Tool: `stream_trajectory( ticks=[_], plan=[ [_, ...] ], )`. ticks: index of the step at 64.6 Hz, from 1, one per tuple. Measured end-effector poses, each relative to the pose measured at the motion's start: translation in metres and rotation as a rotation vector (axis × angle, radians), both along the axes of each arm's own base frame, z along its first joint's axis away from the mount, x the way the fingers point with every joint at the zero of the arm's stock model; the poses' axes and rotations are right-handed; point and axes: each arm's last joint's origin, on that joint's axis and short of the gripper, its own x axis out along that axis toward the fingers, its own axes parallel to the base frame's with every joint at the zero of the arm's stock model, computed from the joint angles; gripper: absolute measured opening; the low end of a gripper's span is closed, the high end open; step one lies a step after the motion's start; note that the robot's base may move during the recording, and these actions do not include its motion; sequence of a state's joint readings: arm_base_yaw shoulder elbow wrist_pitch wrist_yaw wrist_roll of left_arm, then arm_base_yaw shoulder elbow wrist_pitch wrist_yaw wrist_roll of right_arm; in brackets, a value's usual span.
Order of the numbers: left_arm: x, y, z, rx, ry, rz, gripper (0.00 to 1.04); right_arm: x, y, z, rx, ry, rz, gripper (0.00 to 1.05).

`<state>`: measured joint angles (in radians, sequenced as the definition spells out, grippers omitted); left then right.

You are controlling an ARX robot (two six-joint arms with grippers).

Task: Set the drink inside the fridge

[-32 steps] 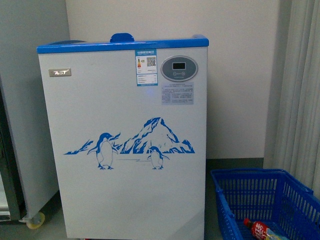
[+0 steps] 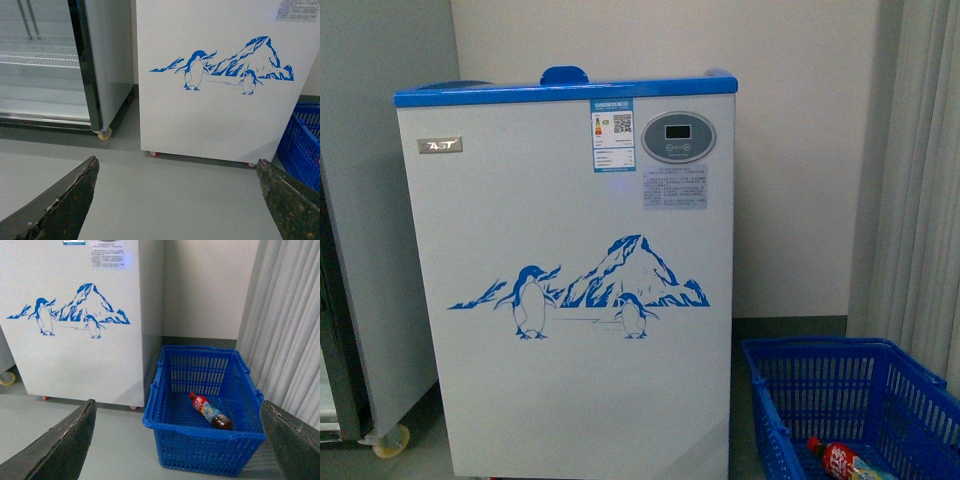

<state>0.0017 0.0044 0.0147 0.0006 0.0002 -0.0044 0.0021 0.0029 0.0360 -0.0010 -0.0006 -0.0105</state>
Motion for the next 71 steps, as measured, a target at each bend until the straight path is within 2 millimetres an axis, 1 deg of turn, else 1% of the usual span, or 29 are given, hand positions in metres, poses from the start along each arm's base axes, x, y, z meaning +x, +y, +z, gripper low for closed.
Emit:
stream_trajectory(
  ticks=[71],
  plan=[
    [0.0,0.0,0.0,0.0,0.0,0.0,0.97,0.0,0.0,0.0,0.0,0.0,0.0,0.98]
  ],
)
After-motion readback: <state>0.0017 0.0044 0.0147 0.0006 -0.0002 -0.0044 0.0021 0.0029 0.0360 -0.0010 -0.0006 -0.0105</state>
